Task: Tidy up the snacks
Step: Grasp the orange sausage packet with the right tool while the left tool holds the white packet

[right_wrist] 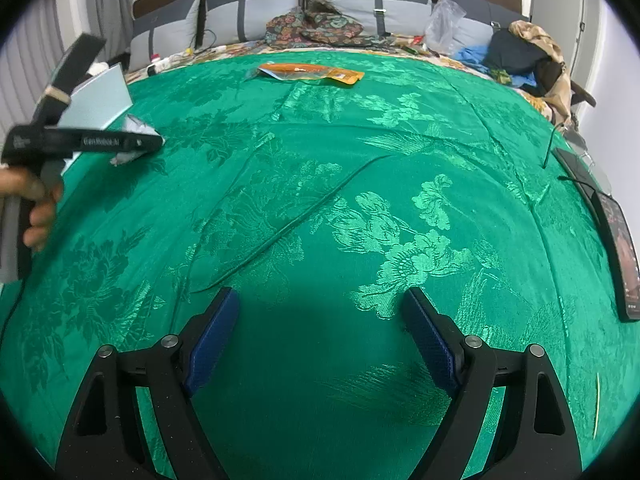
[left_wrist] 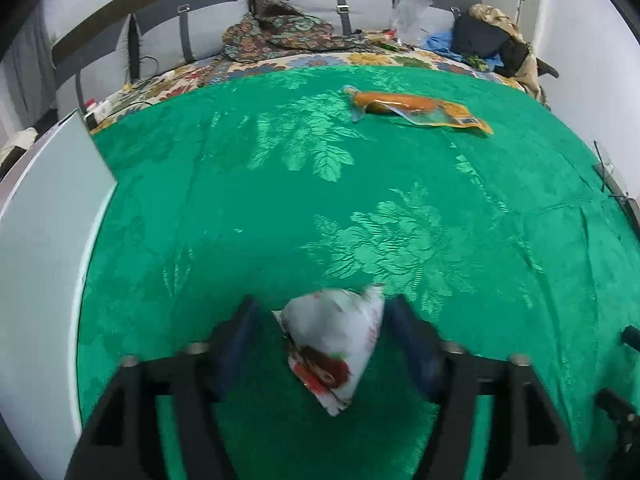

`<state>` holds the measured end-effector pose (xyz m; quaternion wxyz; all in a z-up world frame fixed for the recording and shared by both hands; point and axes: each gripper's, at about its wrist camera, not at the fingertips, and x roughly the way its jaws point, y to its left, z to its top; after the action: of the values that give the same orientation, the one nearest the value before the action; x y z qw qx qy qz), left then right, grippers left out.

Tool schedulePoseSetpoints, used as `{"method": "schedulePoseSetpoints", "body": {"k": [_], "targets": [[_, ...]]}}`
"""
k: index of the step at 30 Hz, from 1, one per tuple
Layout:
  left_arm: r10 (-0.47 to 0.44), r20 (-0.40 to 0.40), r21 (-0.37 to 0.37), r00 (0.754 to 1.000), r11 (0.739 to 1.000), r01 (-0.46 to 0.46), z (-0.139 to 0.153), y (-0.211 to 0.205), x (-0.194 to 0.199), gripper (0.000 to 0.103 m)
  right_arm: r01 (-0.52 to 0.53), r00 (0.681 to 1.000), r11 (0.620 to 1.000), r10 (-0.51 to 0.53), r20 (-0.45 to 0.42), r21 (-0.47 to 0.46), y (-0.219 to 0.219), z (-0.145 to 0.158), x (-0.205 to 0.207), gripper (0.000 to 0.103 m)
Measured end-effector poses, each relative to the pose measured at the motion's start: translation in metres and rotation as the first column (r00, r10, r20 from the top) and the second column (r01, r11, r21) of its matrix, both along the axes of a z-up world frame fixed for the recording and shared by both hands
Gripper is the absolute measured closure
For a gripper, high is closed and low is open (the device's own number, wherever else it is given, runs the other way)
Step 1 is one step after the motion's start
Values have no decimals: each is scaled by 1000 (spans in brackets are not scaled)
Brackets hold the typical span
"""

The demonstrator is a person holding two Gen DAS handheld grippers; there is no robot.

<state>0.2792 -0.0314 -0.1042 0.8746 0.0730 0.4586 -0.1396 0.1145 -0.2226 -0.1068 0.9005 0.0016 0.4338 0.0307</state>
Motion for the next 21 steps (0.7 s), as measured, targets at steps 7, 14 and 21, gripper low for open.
{"method": "schedulePoseSetpoints", "body": {"k": [7,14,21], "targets": [[53,23,-16,998,999,-52,-8,7,2,6,-136,990,986,131,51,95,-45,52,67,18],[62,10,-16,998,998,-61,-9,8,6,0,-321,946,940,323,-5,117,-57,91,255,18],[62,9,-18,998,998,-62,-9,9,7,0,-446,884,894,448,-131,51,12,46,376,18]]}}
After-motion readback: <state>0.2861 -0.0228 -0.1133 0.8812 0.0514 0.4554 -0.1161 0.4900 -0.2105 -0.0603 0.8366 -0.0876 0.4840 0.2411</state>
